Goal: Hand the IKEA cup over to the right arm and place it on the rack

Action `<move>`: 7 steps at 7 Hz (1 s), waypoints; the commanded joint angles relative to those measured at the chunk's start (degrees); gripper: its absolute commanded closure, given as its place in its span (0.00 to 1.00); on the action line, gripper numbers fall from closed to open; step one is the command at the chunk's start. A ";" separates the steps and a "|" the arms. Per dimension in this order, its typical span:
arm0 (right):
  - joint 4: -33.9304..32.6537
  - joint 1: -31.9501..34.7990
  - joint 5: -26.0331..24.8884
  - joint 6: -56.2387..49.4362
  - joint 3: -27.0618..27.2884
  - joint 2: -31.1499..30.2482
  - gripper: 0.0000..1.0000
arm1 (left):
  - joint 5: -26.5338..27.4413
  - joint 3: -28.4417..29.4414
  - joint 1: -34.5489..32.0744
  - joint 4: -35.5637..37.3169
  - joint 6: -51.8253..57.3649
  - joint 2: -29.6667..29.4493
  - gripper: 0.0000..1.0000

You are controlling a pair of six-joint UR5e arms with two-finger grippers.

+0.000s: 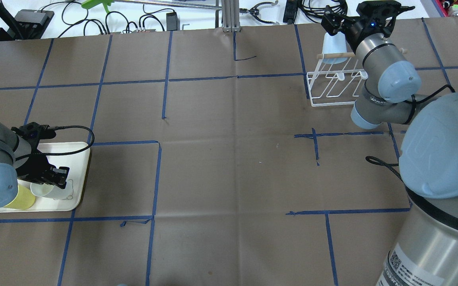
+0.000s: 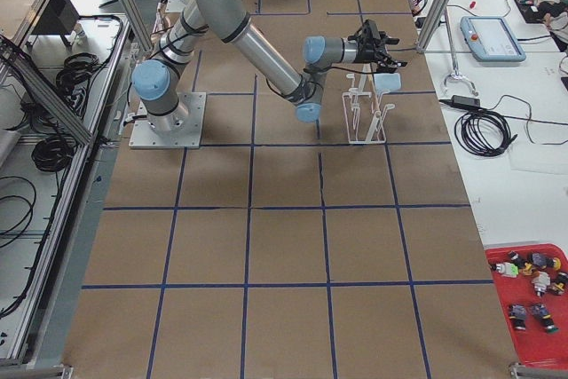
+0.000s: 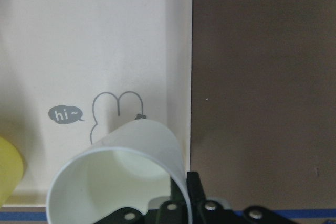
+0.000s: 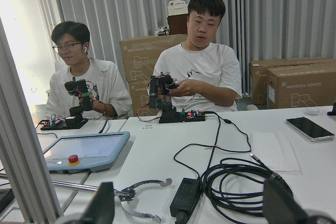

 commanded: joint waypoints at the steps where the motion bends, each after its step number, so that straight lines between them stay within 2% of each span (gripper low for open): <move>1: 8.25 1.24 -0.01 0.07 0.06 -5.35 0.00 | 0.49 11.24 -0.65 -12.69 -0.20 0.62 1.00; 3: 18.53 3.87 -0.01 0.67 0.24 -11.59 0.00 | -0.03 26.18 -3.87 -26.41 -0.55 0.36 1.00; 4: 23.72 5.45 0.08 5.90 0.41 -13.97 0.01 | -0.12 33.04 -6.25 -32.57 -2.21 -0.60 1.00; 6: 29.64 8.96 0.08 25.90 0.85 -19.25 0.00 | -1.08 37.40 -7.67 -33.25 -1.53 -3.14 1.00; 7: 29.40 10.46 0.25 32.08 1.12 -19.97 0.00 | -4.74 38.02 -8.81 -30.72 0.22 -4.29 1.00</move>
